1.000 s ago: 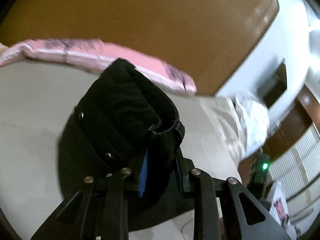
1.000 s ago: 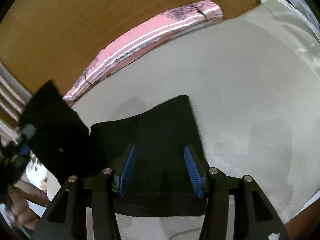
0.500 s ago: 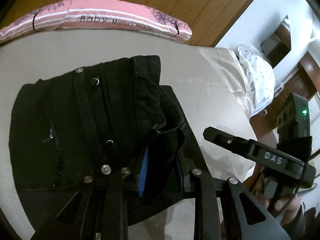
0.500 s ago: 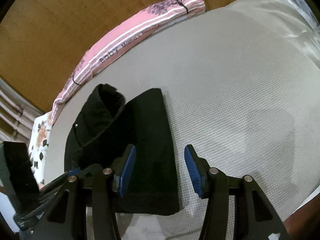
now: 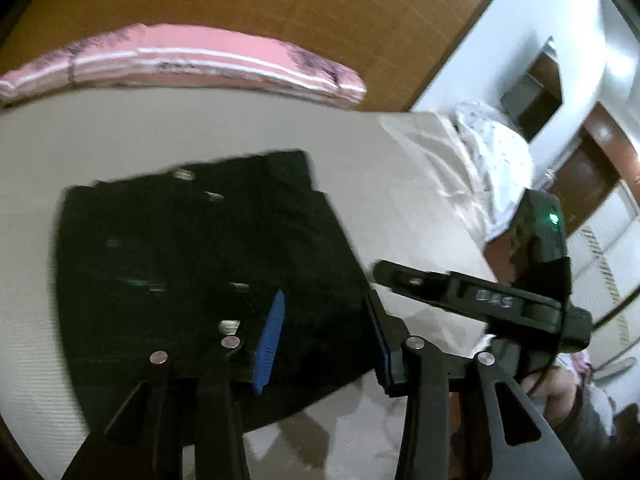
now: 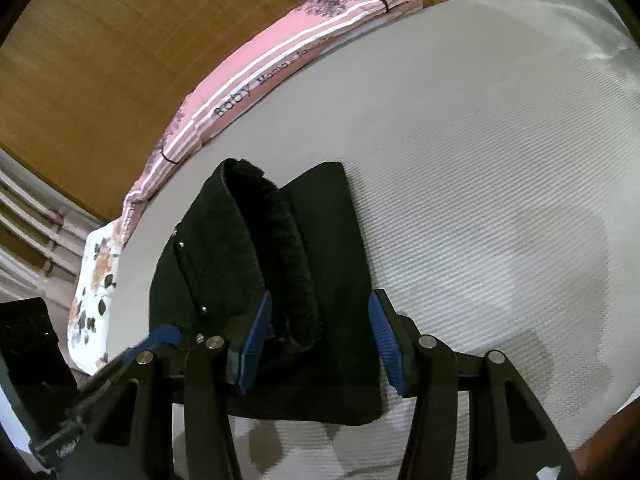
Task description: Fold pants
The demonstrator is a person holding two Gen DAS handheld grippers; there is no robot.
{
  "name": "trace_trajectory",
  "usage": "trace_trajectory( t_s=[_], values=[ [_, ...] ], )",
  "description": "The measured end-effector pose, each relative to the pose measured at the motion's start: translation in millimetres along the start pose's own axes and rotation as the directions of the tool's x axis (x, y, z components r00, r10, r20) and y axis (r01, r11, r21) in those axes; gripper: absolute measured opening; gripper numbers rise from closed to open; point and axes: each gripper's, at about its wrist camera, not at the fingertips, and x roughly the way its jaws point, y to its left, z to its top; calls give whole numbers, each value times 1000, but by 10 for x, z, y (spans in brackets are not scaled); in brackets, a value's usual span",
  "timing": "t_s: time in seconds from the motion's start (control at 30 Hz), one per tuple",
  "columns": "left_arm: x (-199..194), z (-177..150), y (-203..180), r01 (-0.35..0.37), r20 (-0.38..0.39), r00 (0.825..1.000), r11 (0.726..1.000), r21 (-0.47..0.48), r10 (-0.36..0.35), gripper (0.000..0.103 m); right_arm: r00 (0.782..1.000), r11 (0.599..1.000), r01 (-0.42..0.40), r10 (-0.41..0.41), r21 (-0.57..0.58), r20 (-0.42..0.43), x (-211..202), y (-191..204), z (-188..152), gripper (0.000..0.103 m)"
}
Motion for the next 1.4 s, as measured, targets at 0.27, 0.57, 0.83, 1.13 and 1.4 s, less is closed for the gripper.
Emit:
trace_trajectory(
  t_s=[0.27, 0.57, 0.83, 1.13, 1.4],
  values=[
    [-315, -36, 881, -220, -8, 975, 960, -174, 222, 46, 996, 998, -62, 61, -8, -67, 151, 45, -5, 49],
    [-428, -293, 1456, -346, -88, 938, 889, -299, 335, 49, 983, 989, -90, 69, -120, -168, 533, 150, 236, 51],
    [-422, -400, 1664, -387, -107, 922, 865, -320, 373, 52, 973, 969, -157, 119, -189, -197, 747, 159, 403, 56],
    [-316, -446, 1754, -445, -134, 896, 847, -292, 424, 52, 937, 927, -289, 222, -240, -270, 881, 295, 341, 51],
    [-260, -473, 1691, -458, -122, 889, 857, -235, 441, 58, 971, 926, -201, 147, -318, -186, 682, 299, 402, 49]
  ],
)
